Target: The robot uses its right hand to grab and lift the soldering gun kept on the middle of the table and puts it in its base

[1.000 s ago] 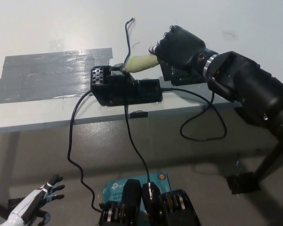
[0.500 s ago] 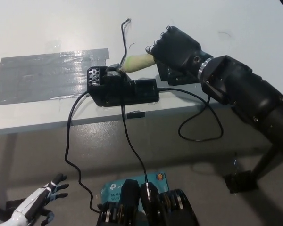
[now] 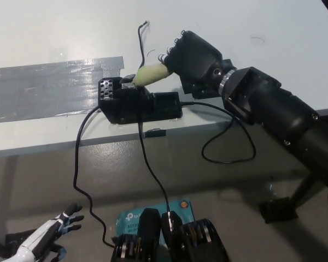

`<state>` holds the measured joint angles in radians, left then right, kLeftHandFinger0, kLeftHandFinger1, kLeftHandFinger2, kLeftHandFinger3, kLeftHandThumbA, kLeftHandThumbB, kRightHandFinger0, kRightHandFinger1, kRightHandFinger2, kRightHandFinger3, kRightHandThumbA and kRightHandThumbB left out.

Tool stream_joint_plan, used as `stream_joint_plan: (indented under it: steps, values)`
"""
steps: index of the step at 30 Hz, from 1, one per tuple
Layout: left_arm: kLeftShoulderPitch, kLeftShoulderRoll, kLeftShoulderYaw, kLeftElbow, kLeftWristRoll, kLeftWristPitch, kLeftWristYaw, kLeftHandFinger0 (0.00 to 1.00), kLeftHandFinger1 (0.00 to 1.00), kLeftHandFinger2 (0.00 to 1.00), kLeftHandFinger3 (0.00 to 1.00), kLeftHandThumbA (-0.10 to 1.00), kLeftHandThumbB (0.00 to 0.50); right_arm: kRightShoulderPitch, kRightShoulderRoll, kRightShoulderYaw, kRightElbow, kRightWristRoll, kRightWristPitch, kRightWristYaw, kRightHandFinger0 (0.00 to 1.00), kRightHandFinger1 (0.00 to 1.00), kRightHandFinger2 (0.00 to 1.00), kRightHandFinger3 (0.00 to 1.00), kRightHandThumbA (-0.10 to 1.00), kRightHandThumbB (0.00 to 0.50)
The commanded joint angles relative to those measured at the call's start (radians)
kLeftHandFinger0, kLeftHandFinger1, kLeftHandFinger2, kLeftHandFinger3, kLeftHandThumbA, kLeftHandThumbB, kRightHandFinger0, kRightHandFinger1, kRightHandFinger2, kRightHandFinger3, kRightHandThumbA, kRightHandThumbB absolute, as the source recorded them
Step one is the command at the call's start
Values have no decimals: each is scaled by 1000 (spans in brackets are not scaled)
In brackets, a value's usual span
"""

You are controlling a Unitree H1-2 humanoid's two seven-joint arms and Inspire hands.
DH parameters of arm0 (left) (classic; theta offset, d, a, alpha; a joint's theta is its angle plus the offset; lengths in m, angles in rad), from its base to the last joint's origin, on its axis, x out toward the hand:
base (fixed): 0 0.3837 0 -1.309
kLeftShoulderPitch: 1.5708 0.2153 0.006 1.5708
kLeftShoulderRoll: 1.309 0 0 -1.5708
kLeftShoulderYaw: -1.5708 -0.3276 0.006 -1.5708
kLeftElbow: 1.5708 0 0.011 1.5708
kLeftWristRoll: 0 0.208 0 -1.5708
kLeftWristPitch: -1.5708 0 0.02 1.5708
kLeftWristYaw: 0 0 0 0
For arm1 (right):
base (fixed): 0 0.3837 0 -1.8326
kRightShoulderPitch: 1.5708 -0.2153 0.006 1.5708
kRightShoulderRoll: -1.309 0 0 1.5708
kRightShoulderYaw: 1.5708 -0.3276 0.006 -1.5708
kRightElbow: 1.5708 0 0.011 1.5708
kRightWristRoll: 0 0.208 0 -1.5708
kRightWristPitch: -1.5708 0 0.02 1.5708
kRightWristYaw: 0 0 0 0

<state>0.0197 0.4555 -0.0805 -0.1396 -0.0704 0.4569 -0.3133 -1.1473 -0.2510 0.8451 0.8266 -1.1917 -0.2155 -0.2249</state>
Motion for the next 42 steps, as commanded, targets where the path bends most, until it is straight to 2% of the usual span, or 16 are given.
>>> stream_joint_plan:
  steps: [1, 2, 5, 6, 8, 9, 10, 11, 12, 13, 14, 15, 18, 22, 34, 42]
  values:
    - [-9, 17, 6, -20, -15, 13, -16, 1000, 956, 1000, 1000, 1000, 478, -45, 53, 27, -47, -26, -33, -50, 0, 0, 174, 2, -29, 136]
    - [-2, 18, 6, -24, -14, 13, -14, 1000, 974, 1000, 1000, 1000, 488, -42, 54, 25, -45, -20, -39, -51, 0, 0, 165, 0, -97, 181]
    - [-3, 19, 2, -19, -12, 13, -17, 1000, 966, 1000, 1000, 1000, 498, -38, 52, 33, -43, -28, -22, -10, 0, 0, 184, 25, -90, 183]
    - [-3, 19, 1, -19, -10, 13, -18, 1000, 960, 1000, 1000, 1000, 500, -31, 51, 29, -45, -20, -20, 1, 0, 0, 184, 46, -64, 171]
    - [-4, 19, 1, -17, -11, 13, -19, 1000, 960, 1000, 1000, 1000, 500, -20, 50, 25, -50, -13, -14, 14, 0, 0, 194, 192, 4, 205]
    - [-4, 20, 1, -17, -10, 13, -20, 1000, 960, 1000, 1000, 1000, 500, -17, 50, 25, -51, -12, -10, 20, 0, 0, 191, 191, 19, 204]
    - [-1, 22, 0, -19, -4, 13, -19, 1000, 958, 1000, 1000, 1000, 500, -6, 54, 6, -69, 20, 3, 96, 0, 0, 213, 367, 23, 195]
    - [-3, 22, -2, -17, 0, 13, -20, 1000, 936, 1000, 1000, 1000, 500, -7, 50, 9, -100, 14, 45, 215, 70, 102, 390, 987, 62, 208]
    - [-2, 21, -1, -18, 2, 13, -19, 1000, 923, 1000, 1000, 1000, 500, -13, 50, 9, -115, 15, 68, 300, 305, 366, 599, 1000, 68, 278]
    - [-3, 22, -2, -16, 3, 11, -20, 1000, 922, 1000, 1000, 1000, 500, -15, 51, 15, -122, -4, 102, 348, 600, 655, 797, 1000, 218, 386]
    - [-5, 23, -4, -12, 4, 10, -22, 1000, 919, 1000, 1000, 1000, 500, -20, 47, 39, -132, -55, 140, 393, 1000, 1000, 1000, 1000, 444, 495]
    - [-5, 24, -4, -10, 4, 9, -23, 1000, 917, 1000, 1000, 1000, 500, -20, 47, 42, -135, -59, 145, 400, 1000, 1000, 1000, 1000, 455, 500]
    - [-2, 24, -1, -9, -3, 12, -21, 1000, 928, 1000, 1000, 1000, 500, -6, 58, 5, -220, -14, 237, 632, 1000, 1000, 1000, 1000, 582, 500]
    - [10, 23, -1, -19, -1, 13, -16, 1000, 943, 1000, 1000, 1000, 500, 2, 75, -10, -254, 6, 271, 705, 1000, 1000, 1000, 1000, 714, 500]
    - [25, 20, 12, -16, -13, 11, -15, 1000, 932, 1000, 1000, 1000, 500, 23, 95, -74, -415, 46, 315, 823, 1000, 1000, 1000, 1000, 707, 500]
    - [33, 22, 7, -4, 4, -6, -9, 1000, 928, 1000, 1000, 1000, 500, 81, -19, -109, -767, -11, 261, 888, 1000, 1000, 1000, 1000, 713, 500]
